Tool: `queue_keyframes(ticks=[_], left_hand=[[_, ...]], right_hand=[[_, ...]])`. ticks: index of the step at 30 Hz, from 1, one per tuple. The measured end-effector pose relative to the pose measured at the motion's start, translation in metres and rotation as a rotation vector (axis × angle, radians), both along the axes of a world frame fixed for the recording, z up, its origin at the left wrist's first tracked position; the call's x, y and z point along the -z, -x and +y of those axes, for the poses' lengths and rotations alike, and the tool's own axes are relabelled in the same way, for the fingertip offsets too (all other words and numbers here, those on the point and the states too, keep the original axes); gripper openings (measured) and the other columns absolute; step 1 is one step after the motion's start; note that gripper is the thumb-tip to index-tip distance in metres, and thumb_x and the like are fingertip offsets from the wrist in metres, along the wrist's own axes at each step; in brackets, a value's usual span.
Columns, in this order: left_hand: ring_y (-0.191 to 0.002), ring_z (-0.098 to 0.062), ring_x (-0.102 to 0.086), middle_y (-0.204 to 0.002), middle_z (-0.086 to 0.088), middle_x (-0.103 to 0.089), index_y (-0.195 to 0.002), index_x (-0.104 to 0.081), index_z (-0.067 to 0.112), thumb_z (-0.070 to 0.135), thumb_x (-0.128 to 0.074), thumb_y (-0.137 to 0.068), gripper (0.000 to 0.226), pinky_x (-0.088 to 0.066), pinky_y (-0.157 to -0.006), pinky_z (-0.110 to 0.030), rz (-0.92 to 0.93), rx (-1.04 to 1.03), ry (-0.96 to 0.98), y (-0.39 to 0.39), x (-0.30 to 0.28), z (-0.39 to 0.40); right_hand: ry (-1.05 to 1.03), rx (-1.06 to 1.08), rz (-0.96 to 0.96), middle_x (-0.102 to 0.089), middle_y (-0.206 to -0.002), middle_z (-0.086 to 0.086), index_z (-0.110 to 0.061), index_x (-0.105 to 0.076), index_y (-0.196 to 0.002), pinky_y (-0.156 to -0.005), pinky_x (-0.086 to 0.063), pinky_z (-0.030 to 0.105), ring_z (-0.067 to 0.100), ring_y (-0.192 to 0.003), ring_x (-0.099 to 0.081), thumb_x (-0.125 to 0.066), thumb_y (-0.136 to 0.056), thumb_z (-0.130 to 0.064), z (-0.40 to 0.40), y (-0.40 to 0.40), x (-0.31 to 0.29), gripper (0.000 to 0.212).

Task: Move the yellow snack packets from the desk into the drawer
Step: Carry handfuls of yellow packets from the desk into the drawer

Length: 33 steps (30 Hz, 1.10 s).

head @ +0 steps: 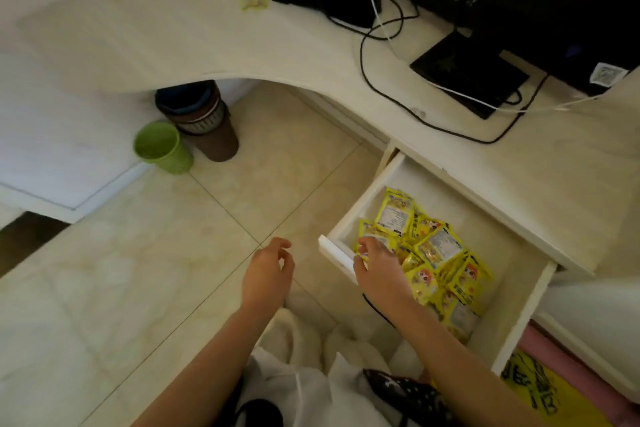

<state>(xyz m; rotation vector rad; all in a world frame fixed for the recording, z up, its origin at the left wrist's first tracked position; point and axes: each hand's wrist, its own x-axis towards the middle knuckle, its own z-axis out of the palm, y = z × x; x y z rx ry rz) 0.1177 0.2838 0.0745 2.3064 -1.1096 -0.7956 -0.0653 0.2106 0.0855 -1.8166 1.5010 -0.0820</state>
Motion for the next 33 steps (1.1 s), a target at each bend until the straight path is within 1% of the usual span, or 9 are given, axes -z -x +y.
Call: queue_keyframes(ticks=[2,5,9,14,17,19,22,27,33], left_hand=[[-0.094,-0.015,-0.062,-0.104,-0.001,-0.064,-0.114,-0.059,0.025,0.023,-0.051,-0.093,0.022,-0.047,-0.076,-0.026,-0.027,-0.037,-0.002,-0.022,-0.002,0.008],[-0.092,-0.011,-0.060,-0.103,0.001,-0.064,-0.115,-0.058,0.025,0.023,-0.051,-0.093,0.023,-0.048,-0.076,-0.026,-0.057,-0.073,0.008,-0.060,-0.004,0.014],[-0.094,-0.011,-0.059,-0.099,0.003,-0.064,-0.117,-0.059,0.022,0.021,-0.051,-0.094,0.024,-0.042,-0.073,-0.022,-0.100,-0.095,0.026,-0.121,-0.007,0.015],[-0.090,-0.012,-0.060,-0.106,-0.001,-0.065,-0.118,-0.057,0.024,0.023,-0.048,-0.094,0.025,-0.045,-0.073,-0.023,-0.157,-0.099,-0.024,-0.202,-0.002,0.004],[-0.103,-0.017,-0.058,-0.107,-0.002,-0.066,-0.117,-0.058,0.020,0.021,-0.047,-0.095,0.024,-0.047,-0.078,-0.028,-0.175,-0.096,-0.020,-0.241,-0.007,-0.007],[-0.106,-0.018,-0.057,-0.108,-0.001,-0.067,-0.117,-0.058,0.018,0.020,-0.047,-0.095,0.024,-0.048,-0.079,-0.030,-0.180,-0.094,-0.011,-0.264,-0.010,-0.018],[-0.106,-0.018,-0.057,-0.109,-0.001,-0.067,-0.116,-0.058,0.018,0.020,-0.047,-0.095,0.024,-0.050,-0.080,-0.033,-0.188,-0.099,-0.003,-0.294,-0.014,-0.040],[-0.105,-0.017,-0.057,-0.105,0.000,-0.066,-0.117,-0.057,0.020,0.021,-0.048,-0.094,0.024,-0.047,-0.079,-0.029,-0.200,-0.101,0.011,-0.335,-0.015,-0.087],[-0.106,-0.017,-0.056,-0.104,0.002,-0.065,-0.116,-0.058,0.019,0.020,-0.049,-0.093,0.025,-0.048,-0.082,-0.031,-0.216,-0.104,0.032,-0.375,-0.017,-0.167]], right_hand=[[0.021,-0.057,0.000,-0.057,-0.124,0.006,-0.012,-0.049,-0.126,-0.094,-0.044,0.035,0.024,-0.115,-0.053,-0.046,-0.094,-0.018,-0.001,-0.027,-0.001,0.033],[0.024,-0.115,-0.010,-0.057,-0.122,0.006,-0.012,-0.051,-0.124,-0.090,-0.046,0.036,0.025,-0.113,-0.054,-0.046,-0.093,-0.018,-0.004,-0.070,0.000,0.031],[0.011,-0.188,-0.007,-0.057,-0.128,0.006,-0.012,-0.048,-0.129,-0.092,-0.045,0.031,0.020,-0.116,-0.054,-0.042,-0.095,-0.020,-0.015,-0.132,-0.001,0.035],[0.015,-0.241,0.006,-0.056,-0.130,0.005,-0.012,-0.047,-0.132,-0.092,-0.045,0.028,0.018,-0.115,-0.055,-0.041,-0.097,-0.022,-0.034,-0.208,-0.002,0.036],[0.041,-0.244,-0.001,-0.057,-0.127,0.005,-0.011,-0.048,-0.130,-0.092,-0.047,0.029,0.018,-0.114,-0.055,-0.042,-0.097,-0.021,-0.050,-0.247,-0.007,0.035],[0.065,-0.252,-0.002,-0.058,-0.126,0.005,-0.011,-0.048,-0.130,-0.092,-0.048,0.031,0.019,-0.114,-0.055,-0.042,-0.097,-0.021,-0.063,-0.270,-0.012,0.035],[0.085,-0.254,-0.004,-0.057,-0.126,0.004,-0.012,-0.047,-0.131,-0.090,-0.047,0.029,0.017,-0.112,-0.055,-0.042,-0.097,-0.023,-0.086,-0.300,-0.018,0.036],[0.123,-0.270,-0.006,-0.058,-0.126,0.007,-0.010,-0.049,-0.129,-0.094,-0.047,0.033,0.021,-0.114,-0.055,-0.044,-0.097,-0.022,-0.140,-0.343,-0.026,0.035],[0.159,-0.282,-0.027,-0.059,-0.126,0.007,-0.010,-0.050,-0.129,-0.093,-0.044,0.031,0.023,-0.114,-0.056,-0.046,-0.096,-0.022,-0.224,-0.387,-0.029,0.035]])
